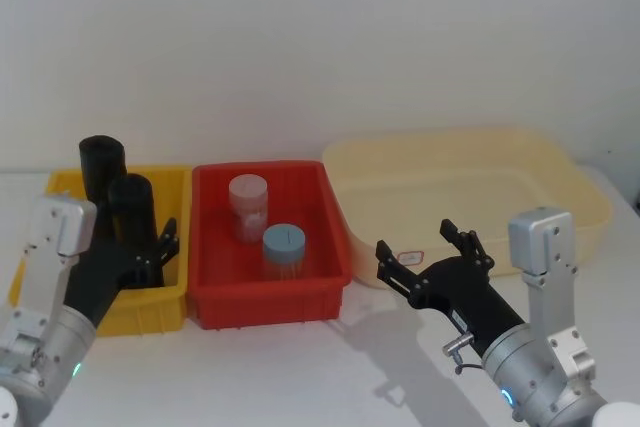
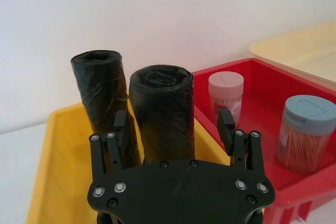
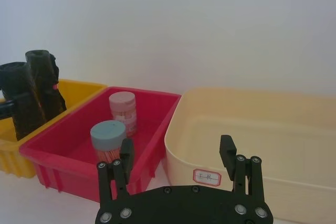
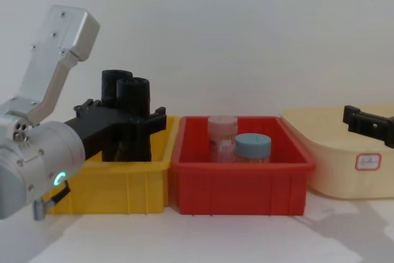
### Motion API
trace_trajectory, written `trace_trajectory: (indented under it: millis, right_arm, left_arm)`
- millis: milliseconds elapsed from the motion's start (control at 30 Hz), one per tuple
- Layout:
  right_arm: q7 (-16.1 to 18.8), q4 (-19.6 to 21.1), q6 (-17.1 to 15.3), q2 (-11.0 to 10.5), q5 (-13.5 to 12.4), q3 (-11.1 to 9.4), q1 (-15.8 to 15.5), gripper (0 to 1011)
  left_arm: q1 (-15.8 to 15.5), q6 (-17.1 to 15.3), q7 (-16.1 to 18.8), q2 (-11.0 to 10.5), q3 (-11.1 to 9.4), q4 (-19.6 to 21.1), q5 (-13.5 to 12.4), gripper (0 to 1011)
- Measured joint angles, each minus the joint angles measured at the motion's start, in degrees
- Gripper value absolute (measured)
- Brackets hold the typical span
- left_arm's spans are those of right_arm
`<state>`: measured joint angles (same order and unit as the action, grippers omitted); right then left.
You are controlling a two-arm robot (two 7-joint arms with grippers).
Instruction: Pick up the garbage bag with the one hand and transfer it to the other hand.
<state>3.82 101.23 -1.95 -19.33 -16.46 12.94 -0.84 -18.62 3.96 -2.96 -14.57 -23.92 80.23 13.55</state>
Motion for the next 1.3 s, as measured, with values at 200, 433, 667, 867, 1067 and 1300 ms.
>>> trace_trajectory:
  millis: [200,433,667,867,1067,1300]
  right_arm:
    - [0.0,0.0,0.0,0.0,0.0,0.0,0.0,1001]
    - [0.0,0.0,0.0,0.0,0.0,0.0,0.0,1001]
    - [0.0,0.0,0.0,0.0,0.0,0.0,0.0,1001]
    - [0.0,0.0,0.0,0.0,0.0,0.0,0.0,1001]
    - [0.0,0.0,0.0,0.0,0.0,0.0,0.0,1001]
    - [0.0,0.0,0.0,0.0,0.0,0.0,0.0,1001]
  left_arm:
    - [-2.0,0.9,-1.6,1.1,0.0,-3.2,0.5,934]
    - [-2.8,1.4,-2.2,1.7,0.3,-4.6,0.6,778]
    - [-2.6,1.3,-2.4,1.8,0.5,-4.3,0.4,547]
    - [-2.7,0.1,-2.4,1.7,0.6,-2.8,-0.4,485]
    - [-3.3,-1.7,-2.8,1.0,0.5,-0.1,-1.4,447]
    - [-5.7,-3.1,-4.6,0.1,0.1,2.8,-2.7,409]
